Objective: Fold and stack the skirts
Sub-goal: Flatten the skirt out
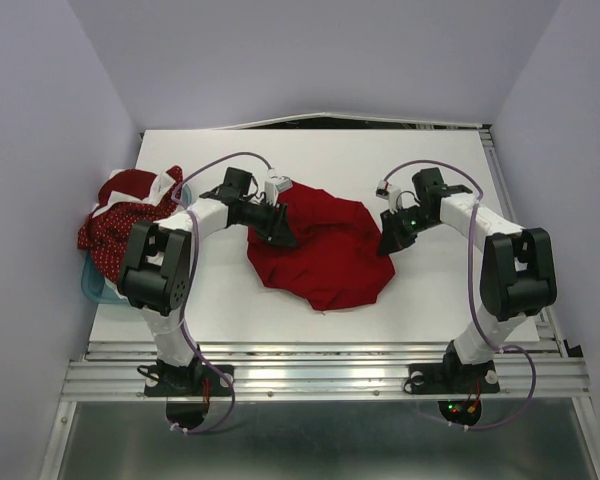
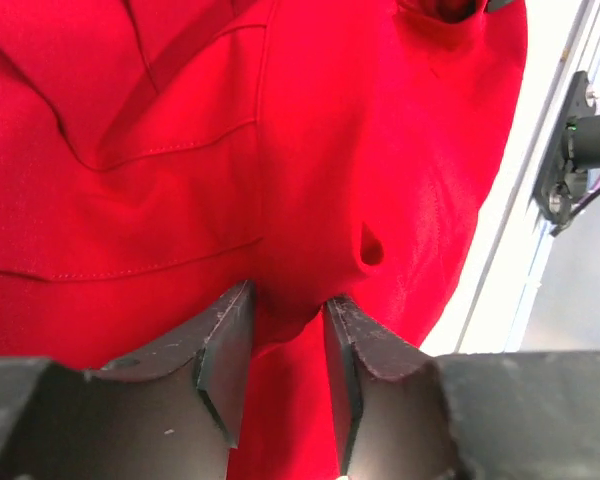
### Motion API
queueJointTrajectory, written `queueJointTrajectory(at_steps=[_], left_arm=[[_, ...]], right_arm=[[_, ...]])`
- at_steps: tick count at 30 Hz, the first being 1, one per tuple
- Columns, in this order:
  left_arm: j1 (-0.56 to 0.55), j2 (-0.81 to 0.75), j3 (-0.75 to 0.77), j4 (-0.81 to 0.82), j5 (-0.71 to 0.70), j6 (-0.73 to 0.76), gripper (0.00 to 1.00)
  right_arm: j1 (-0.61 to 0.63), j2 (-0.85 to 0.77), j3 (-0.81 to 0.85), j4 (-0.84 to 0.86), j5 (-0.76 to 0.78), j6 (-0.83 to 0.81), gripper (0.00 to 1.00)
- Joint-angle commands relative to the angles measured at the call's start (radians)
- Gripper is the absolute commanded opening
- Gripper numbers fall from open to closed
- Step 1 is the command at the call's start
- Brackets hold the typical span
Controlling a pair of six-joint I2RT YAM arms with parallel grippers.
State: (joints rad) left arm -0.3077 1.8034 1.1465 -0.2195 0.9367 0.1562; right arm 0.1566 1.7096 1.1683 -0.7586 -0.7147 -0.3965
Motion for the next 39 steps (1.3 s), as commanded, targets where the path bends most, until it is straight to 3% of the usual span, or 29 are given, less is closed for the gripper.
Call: queueJointTrajectory(at_steps=[1, 21, 23, 26, 27, 39], left_arm=[[-0.002, -0.091, 0.006, 0.072, -0.012, 0.016, 0.48], [-0.010, -0.009, 0.140, 0.172, -0.124, 0.006, 0.50], [-0.010, 0.008, 0.154, 0.177, -0.102, 0.008, 0.39], [-0.007, 0.013, 0.183, 0.158, -0.104, 0.019, 0.07], [-0.004, 0.008, 0.193, 0.148, -0.108, 0.023, 0.02], [0.202, -0.309, 0.321, 0.127, -0.167, -0.021, 0.00]], right_arm=[[-0.002, 0.001, 0.051, 0.007, -0.012, -0.004, 0.01], [-0.002, -0.031, 0.068, -0.047, 0.011, -0.036, 0.01], [-0.012, -0.034, 0.071, -0.047, 0.018, -0.035, 0.01], [-0.046, -0.053, 0.093, -0.054, 0.024, -0.033, 0.01], [-0.057, -0.067, 0.103, -0.067, 0.026, -0.041, 0.01], [-0.256, -0.258, 0.330, -0.038, 0.146, 0.001, 0.01]])
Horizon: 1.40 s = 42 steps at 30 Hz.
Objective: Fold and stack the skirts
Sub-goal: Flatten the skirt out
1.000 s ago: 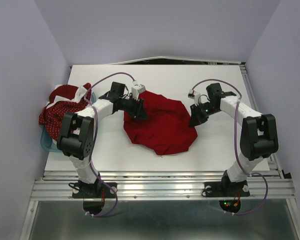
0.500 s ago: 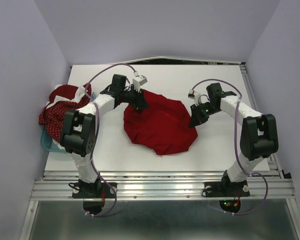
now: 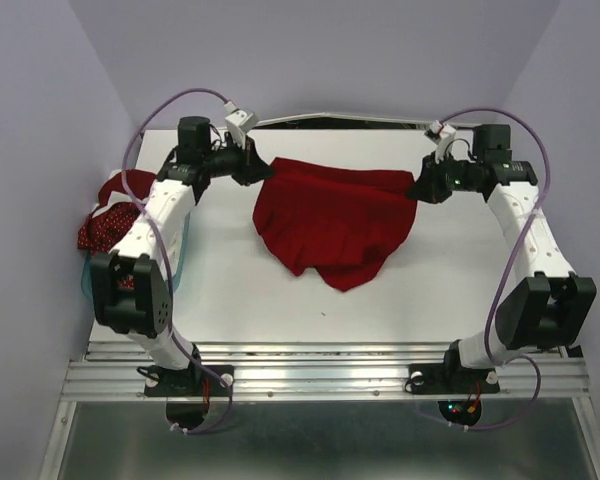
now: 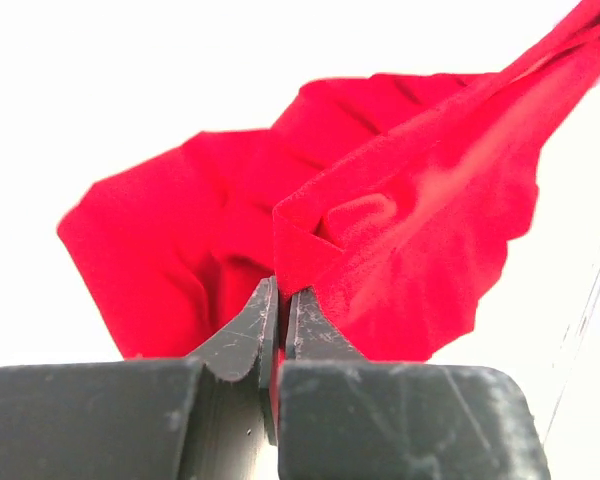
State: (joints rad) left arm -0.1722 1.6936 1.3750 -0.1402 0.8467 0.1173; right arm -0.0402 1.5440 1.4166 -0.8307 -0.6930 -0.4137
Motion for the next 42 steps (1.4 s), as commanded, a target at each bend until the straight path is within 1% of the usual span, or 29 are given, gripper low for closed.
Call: queueJointTrajectory(at_steps=[1, 5, 6, 7, 8, 10, 11, 12, 13, 14, 15, 16, 17, 18, 19, 21, 22, 23, 24, 25, 27, 29, 31, 32, 36, 37, 38, 40, 42], left_arm=[[0.069, -0.224, 0.093, 0.051, -0.080, 0.016, 0.00], [0.083, -0.326, 0.087, 0.068, -0.072, -0.007, 0.00], [0.097, -0.339, 0.085, 0.074, -0.067, -0.040, 0.00], [0.120, -0.353, 0.058, 0.126, -0.045, -0.079, 0.00], [0.137, -0.377, 0.038, 0.158, 0.045, -0.109, 0.00], [0.116, -0.408, -0.003, 0.145, 0.042, -0.078, 0.00], [0.105, -0.425, -0.022, 0.145, 0.060, -0.067, 0.00], [0.047, -0.419, -0.017, 0.004, 0.057, 0.018, 0.00], [0.001, -0.408, -0.017, 0.002, 0.029, 0.074, 0.00], [-0.047, -0.410, -0.040, -0.075, 0.009, 0.105, 0.00], [-0.096, -0.417, -0.068, -0.076, 0.003, 0.116, 0.00], [-0.195, -0.423, -0.089, -0.070, -0.007, 0.123, 0.00], [-0.257, -0.426, -0.109, -0.053, -0.012, 0.124, 0.00], [-0.262, -0.422, -0.091, -0.049, -0.003, 0.122, 0.00], [-0.253, -0.414, -0.091, -0.048, 0.017, 0.114, 0.00], [-0.187, -0.410, -0.050, -0.033, 0.077, 0.064, 0.00], [-0.134, -0.417, -0.051, -0.001, 0.101, 0.023, 0.00], [0.001, -0.432, -0.080, 0.110, 0.153, -0.104, 0.00], [0.070, -0.433, -0.091, 0.155, 0.173, -0.170, 0.00], [0.183, -0.417, -0.087, 0.190, 0.184, -0.221, 0.00], [0.264, -0.397, -0.077, 0.186, 0.177, -0.241, 0.00], [0.310, -0.374, -0.088, 0.200, 0.141, -0.275, 0.00], [0.300, -0.367, -0.097, 0.199, 0.156, -0.268, 0.00], [0.287, -0.377, -0.109, 0.188, 0.152, -0.257, 0.00], [0.223, -0.417, -0.142, 0.202, 0.144, -0.213, 0.00], [0.188, -0.426, -0.145, 0.192, 0.137, -0.185, 0.00], [0.177, -0.426, -0.142, 0.180, 0.134, -0.171, 0.00], [0.085, -0.426, -0.136, 0.143, 0.137, -0.137, 0.00], [0.053, -0.426, -0.137, 0.116, 0.155, -0.123, 0.00]], right_arm=[[-0.059, -0.104, 0.097, 0.079, 0.131, 0.045, 0.01], [-0.069, -0.159, 0.139, 0.154, 0.138, 0.116, 0.01], [-0.069, -0.183, 0.140, 0.194, 0.135, 0.160, 0.01], [-0.090, -0.194, 0.136, 0.211, 0.132, 0.180, 0.01], [-0.090, -0.200, 0.124, 0.220, 0.075, 0.191, 0.01], [-0.099, -0.190, 0.122, 0.152, -0.060, 0.149, 0.01], [-0.099, -0.182, 0.130, 0.116, -0.191, 0.151, 0.01], [-0.087, -0.168, 0.130, 0.075, -0.244, 0.188, 0.01], [-0.067, -0.168, 0.125, 0.071, -0.270, 0.191, 0.01], [0.006, -0.157, 0.120, 0.067, -0.276, 0.187, 0.01], [0.049, -0.159, 0.098, 0.064, -0.266, 0.179, 0.01], [0.084, -0.165, 0.073, 0.085, -0.258, 0.174, 0.01], [0.106, -0.183, 0.033, 0.106, -0.272, 0.188, 0.01], [0.106, -0.183, 0.030, 0.105, -0.283, 0.182, 0.01], [0.106, -0.179, 0.042, 0.087, -0.286, 0.150, 0.01], [0.090, -0.174, 0.093, 0.027, -0.217, 0.116, 0.01], [0.018, -0.183, 0.117, 0.028, -0.200, 0.127, 0.01], [-0.036, -0.188, 0.123, 0.039, -0.224, 0.144, 0.01], [-0.094, -0.179, 0.136, 0.048, -0.241, 0.154, 0.01], [-0.189, -0.159, 0.166, 0.045, -0.269, 0.173, 0.01], [-0.252, -0.122, 0.173, 0.041, -0.298, 0.177, 0.01], [-0.262, -0.094, 0.148, 0.038, -0.328, 0.174, 0.01], [-0.262, -0.105, 0.118, 0.066, -0.374, 0.229, 0.01], [-0.253, -0.113, 0.104, 0.082, -0.396, 0.230, 0.01], [-0.242, -0.143, 0.096, 0.097, -0.387, 0.219, 0.01], [-0.242, -0.145, 0.097, 0.088, -0.393, 0.201, 0.01], [-0.242, -0.142, 0.100, 0.082, -0.399, 0.193, 0.01], [-0.204, -0.140, 0.104, 0.067, -0.404, 0.184, 0.01], [-0.170, -0.137, 0.107, 0.024, -0.401, 0.153, 0.01]])
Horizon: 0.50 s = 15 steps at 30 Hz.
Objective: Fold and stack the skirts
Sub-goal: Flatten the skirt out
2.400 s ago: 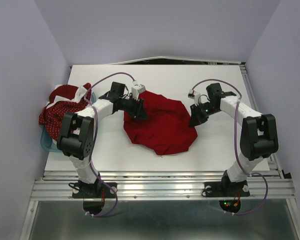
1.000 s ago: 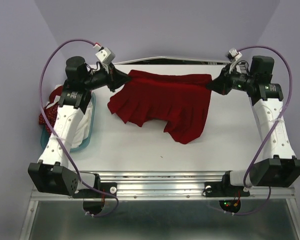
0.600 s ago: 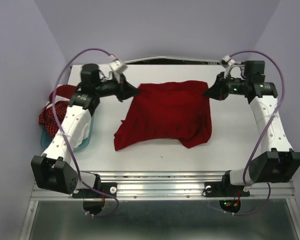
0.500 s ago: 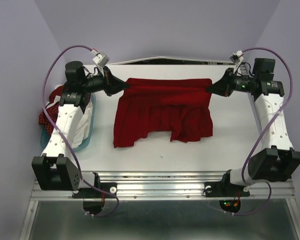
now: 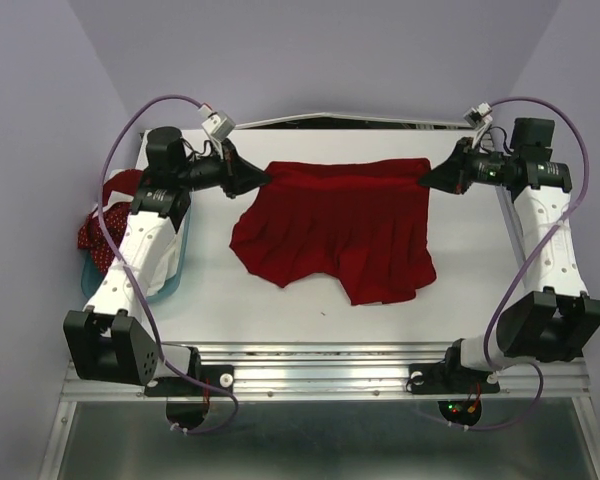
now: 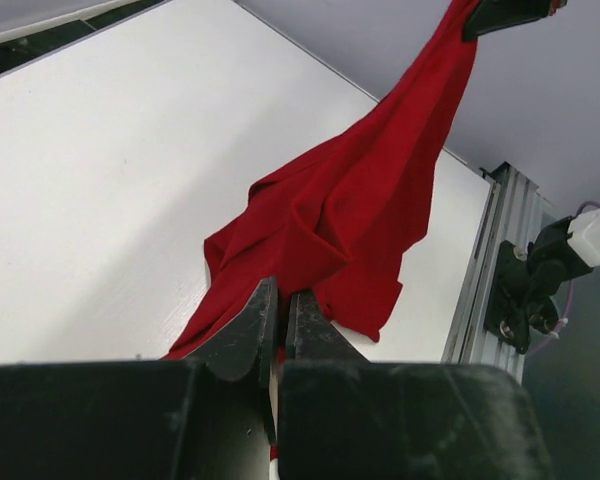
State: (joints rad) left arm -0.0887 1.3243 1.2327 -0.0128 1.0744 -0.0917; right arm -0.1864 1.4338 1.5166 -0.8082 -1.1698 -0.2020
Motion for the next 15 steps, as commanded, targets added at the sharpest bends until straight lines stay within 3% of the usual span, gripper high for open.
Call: queueJointTrajectory(at_steps=[1, 5, 8, 11, 12, 15], left_arm=[[-0.043, -0.060, -0.010, -0.025, -0.058, 0.086, 0.00], [-0.043, -0.100, -0.041, -0.076, -0.076, 0.138, 0.00], [-0.034, -0.148, -0.003, -0.064, -0.158, 0.139, 0.00], [0.023, -0.131, 0.144, -0.026, -0.250, 0.058, 0.00], [0.052, -0.123, 0.192, -0.023, -0.275, 0.047, 0.00], [0.064, -0.103, 0.342, -0.019, -0.340, 0.072, 0.00]], right_arm=[[-0.013, -0.026, 0.002, -0.021, 0.091, -0.079, 0.01], [-0.001, -0.038, -0.030, -0.135, 0.104, -0.171, 0.01], [-0.001, -0.094, 0.005, -0.051, 0.208, -0.067, 0.01], [-0.001, -0.099, 0.107, 0.069, 0.319, 0.042, 0.01], [-0.001, -0.089, 0.211, 0.087, 0.353, 0.076, 0.01], [-0.001, -0.070, 0.368, 0.197, 0.466, 0.176, 0.01]])
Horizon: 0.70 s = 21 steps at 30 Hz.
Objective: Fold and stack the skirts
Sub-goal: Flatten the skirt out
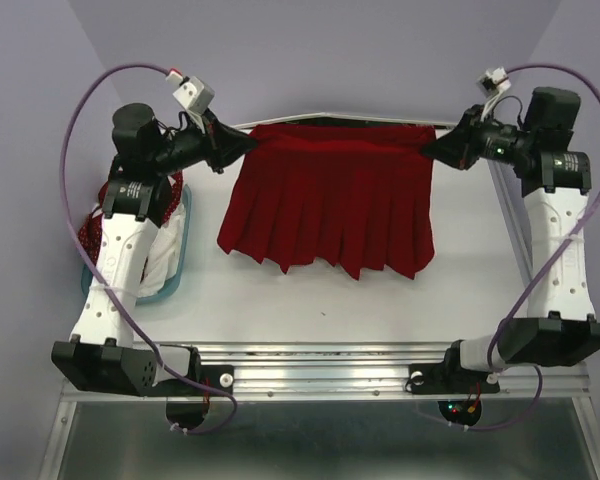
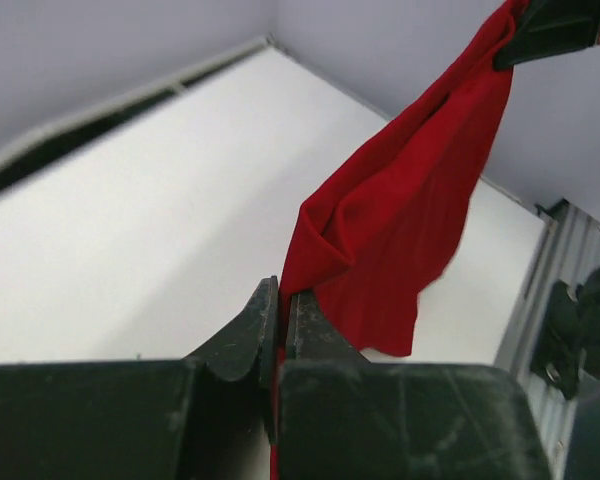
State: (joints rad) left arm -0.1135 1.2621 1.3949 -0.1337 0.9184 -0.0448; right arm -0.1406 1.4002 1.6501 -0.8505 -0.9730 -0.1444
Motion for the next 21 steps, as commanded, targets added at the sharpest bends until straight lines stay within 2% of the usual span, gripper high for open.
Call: queueJointTrajectory(at_steps=[1, 3, 7, 10, 14, 18, 21], left_arm=[[0.087, -0.046, 0.225, 0.091, -0.173, 0.072, 0.00], [0.087, -0.070, 0.236, 0.086, -0.185, 0.101, 0.00], [0.087, -0.199, 0.152, 0.083, -0.122, 0.172, 0.00], [0.086, -0.324, 0.054, 0.048, -0.066, 0.168, 0.00], [0.086, -0.436, -0.011, 0.025, -0.062, 0.158, 0.00], [0.086, -0.458, -0.011, -0.016, -0.081, 0.112, 0.00], [0.086, -0.412, -0.025, -0.030, -0.102, 0.077, 0.00]], right_arm=[[-0.047, -0.040, 0.258, 0.286, 0.276, 0.138, 0.01], [-0.047, -0.078, 0.260, 0.338, 0.316, 0.167, 0.01], [-0.047, -0.233, 0.141, 0.375, 0.202, 0.155, 0.01], [-0.047, -0.342, 0.071, 0.357, 0.137, 0.164, 0.01], [-0.047, -0.452, 0.010, 0.334, 0.083, 0.177, 0.01], [-0.047, -0.468, 0.011, 0.318, 0.118, 0.216, 0.01], [-0.047, -0.394, 0.004, 0.315, 0.176, 0.241, 0.01]])
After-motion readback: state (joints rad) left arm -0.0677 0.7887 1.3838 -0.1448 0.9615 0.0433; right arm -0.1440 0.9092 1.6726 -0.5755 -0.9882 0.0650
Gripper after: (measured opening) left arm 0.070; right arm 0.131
